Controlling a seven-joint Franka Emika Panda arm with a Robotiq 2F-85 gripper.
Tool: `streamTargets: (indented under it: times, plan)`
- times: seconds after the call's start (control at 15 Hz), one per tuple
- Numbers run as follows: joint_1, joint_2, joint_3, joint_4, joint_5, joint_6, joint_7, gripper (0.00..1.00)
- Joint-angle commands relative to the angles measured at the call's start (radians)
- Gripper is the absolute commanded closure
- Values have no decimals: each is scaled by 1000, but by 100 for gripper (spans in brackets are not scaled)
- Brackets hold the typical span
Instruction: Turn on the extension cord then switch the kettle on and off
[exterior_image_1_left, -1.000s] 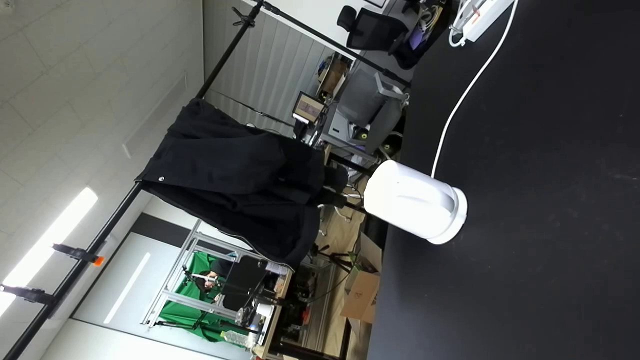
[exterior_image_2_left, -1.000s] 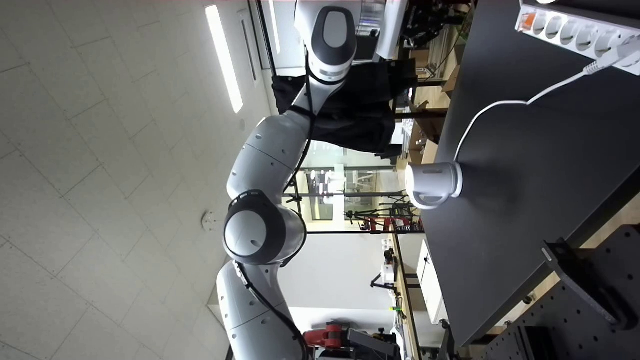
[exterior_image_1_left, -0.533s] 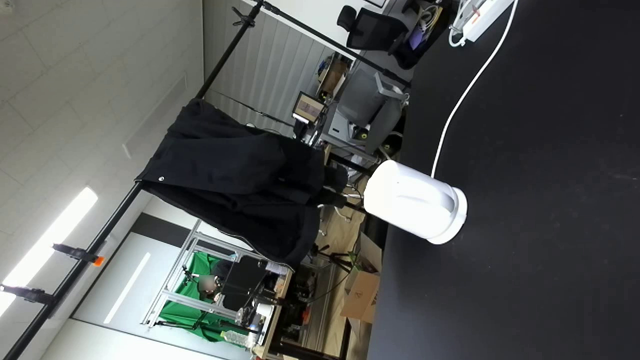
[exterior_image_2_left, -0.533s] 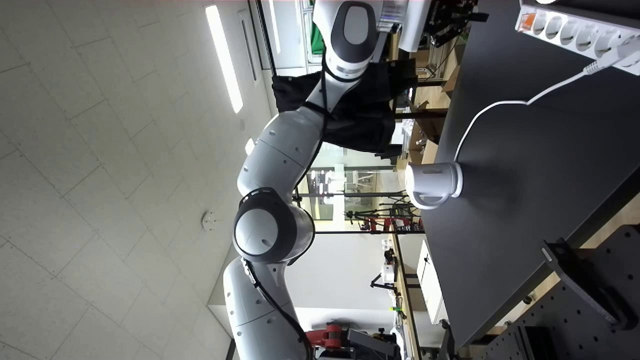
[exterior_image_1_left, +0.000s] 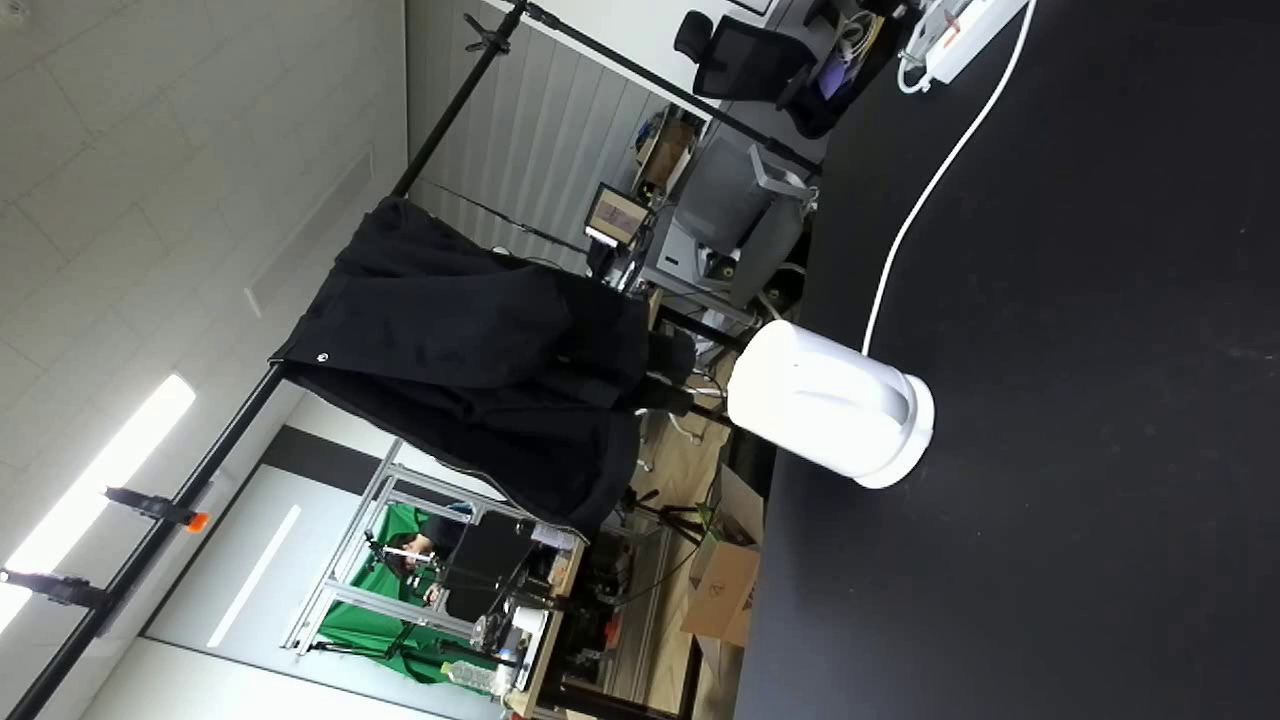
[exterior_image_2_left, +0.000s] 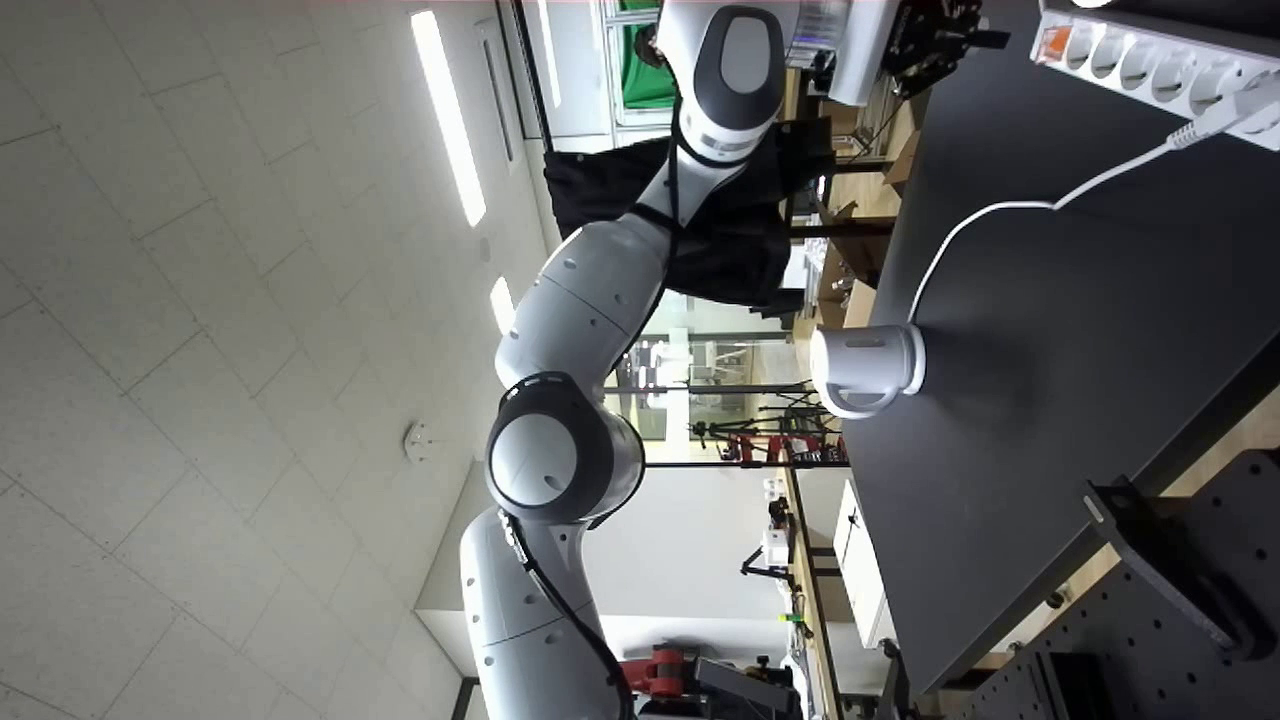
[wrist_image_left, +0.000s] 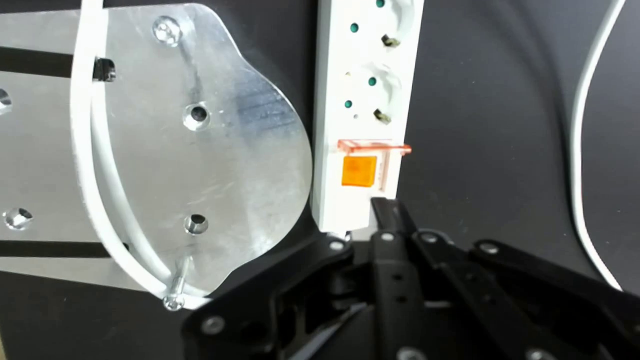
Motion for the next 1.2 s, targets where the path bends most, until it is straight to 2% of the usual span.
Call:
streamTargets:
  times: [0.0,0.67,0.8,0.87,1.13]
  plan:
    - [0,44,-2,56,-6,13,-2,100]
    - [3,74,-6,71,-10,35,-8,100]
    - [11,79,-21,77,-15,33,24,100]
    - [4,53,-4,24,-2,42,-8,99]
    - [4,56,-8,28,-2,43,-7,99]
